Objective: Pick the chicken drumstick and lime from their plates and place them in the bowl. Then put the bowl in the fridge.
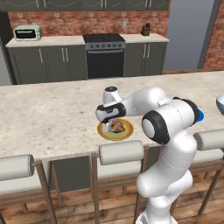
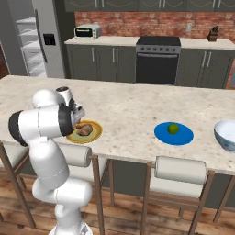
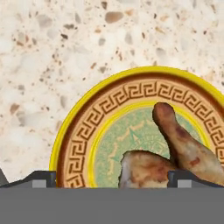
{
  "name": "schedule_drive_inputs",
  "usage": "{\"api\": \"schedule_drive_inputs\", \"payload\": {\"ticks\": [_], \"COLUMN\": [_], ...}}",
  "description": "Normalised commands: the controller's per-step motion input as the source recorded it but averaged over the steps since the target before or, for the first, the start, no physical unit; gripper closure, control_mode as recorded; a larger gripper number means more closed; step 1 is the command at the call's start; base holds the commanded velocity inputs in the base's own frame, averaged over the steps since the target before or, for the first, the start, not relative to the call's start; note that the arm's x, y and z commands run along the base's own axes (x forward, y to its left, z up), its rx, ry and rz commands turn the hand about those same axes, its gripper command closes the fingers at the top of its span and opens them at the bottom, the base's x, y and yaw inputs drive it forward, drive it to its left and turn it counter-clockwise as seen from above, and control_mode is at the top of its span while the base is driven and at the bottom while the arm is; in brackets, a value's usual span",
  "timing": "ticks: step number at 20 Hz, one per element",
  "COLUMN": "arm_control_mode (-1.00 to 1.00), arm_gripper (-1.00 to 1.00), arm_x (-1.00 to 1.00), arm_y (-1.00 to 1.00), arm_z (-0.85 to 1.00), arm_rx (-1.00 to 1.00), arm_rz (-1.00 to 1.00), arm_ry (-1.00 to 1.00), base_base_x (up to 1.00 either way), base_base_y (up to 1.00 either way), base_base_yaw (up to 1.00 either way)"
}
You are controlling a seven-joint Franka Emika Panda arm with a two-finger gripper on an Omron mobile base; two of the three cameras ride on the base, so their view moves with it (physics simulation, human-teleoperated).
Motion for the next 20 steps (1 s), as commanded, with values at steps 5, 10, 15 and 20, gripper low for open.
{"api": "schedule_drive_inputs", "payload": {"ticks": [5,10,15,20], "arm_control_mode": [-1.0,-1.0,-1.0,-1.0], "arm_gripper": [-1.0,-1.0,-1.0,-1.0], "arm_x": [0.41,0.42,0.41,0.28], "arm_y": [0.05,0.02,0.04,0.0], "arm_z": [-0.19,-0.19,-0.21,-0.25], "arm_rx": [0.0,0.0,0.0,0.0], "arm_rz": [-0.1,-0.09,-0.06,-0.06], "arm_ry": [0.0,0.0,0.0,0.01], "base_base_x": [0.0,0.0,0.0,0.0], "base_base_y": [0.0,0.0,0.0,0.0], "base_base_yaw": [0.0,0.0,0.0,0.0]}}
